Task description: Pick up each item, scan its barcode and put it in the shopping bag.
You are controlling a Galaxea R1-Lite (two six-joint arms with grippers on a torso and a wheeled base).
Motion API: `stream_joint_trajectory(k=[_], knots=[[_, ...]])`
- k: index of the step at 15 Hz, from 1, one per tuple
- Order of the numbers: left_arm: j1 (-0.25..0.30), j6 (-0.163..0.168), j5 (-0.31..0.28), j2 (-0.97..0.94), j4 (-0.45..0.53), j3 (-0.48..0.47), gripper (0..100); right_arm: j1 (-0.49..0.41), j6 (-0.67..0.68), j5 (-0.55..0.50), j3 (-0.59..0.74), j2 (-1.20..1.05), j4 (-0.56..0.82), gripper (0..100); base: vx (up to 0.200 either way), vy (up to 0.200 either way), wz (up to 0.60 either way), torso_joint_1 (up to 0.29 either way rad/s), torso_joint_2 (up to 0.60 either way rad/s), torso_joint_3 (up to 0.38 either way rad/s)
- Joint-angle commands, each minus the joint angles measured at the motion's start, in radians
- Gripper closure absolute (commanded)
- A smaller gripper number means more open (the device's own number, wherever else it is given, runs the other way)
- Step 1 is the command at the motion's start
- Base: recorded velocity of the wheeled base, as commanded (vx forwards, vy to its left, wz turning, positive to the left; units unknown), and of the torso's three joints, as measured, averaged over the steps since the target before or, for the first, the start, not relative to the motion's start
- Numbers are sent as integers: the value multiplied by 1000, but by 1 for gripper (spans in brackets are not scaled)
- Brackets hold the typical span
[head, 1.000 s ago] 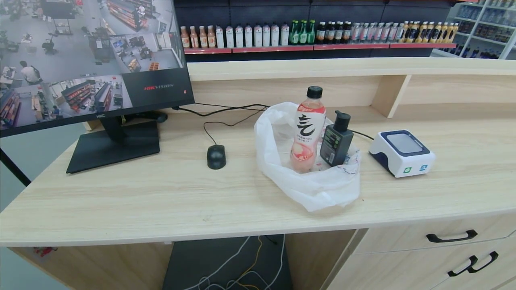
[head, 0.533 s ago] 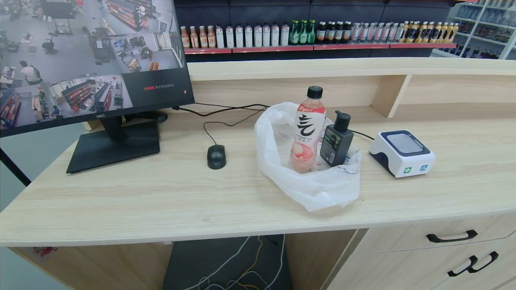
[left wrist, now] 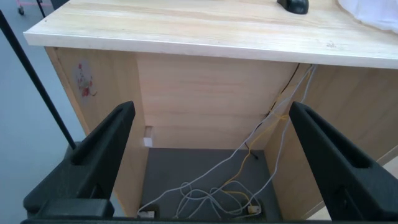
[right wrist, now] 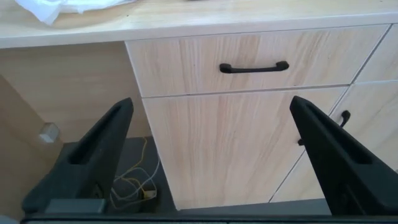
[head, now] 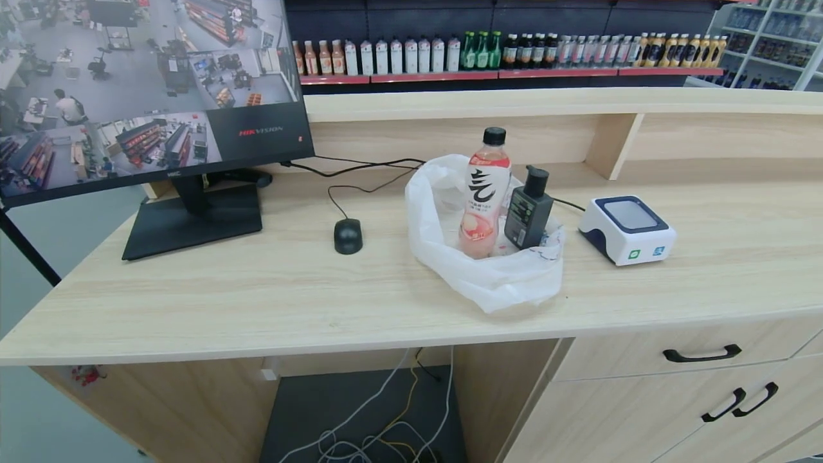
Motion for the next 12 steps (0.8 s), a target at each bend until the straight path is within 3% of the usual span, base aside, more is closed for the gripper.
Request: stream_joint_trajectory(k=[1, 12], knots=[[0, -1, 1, 0, 0, 0, 0, -1, -3, 0, -1, 2, 0, 0, 0, -200, 0, 12, 12, 2], [0, -3, 1, 0, 0, 0, 0, 0, -10, 0, 1, 2, 0, 0, 0, -200, 0, 4, 3, 2]])
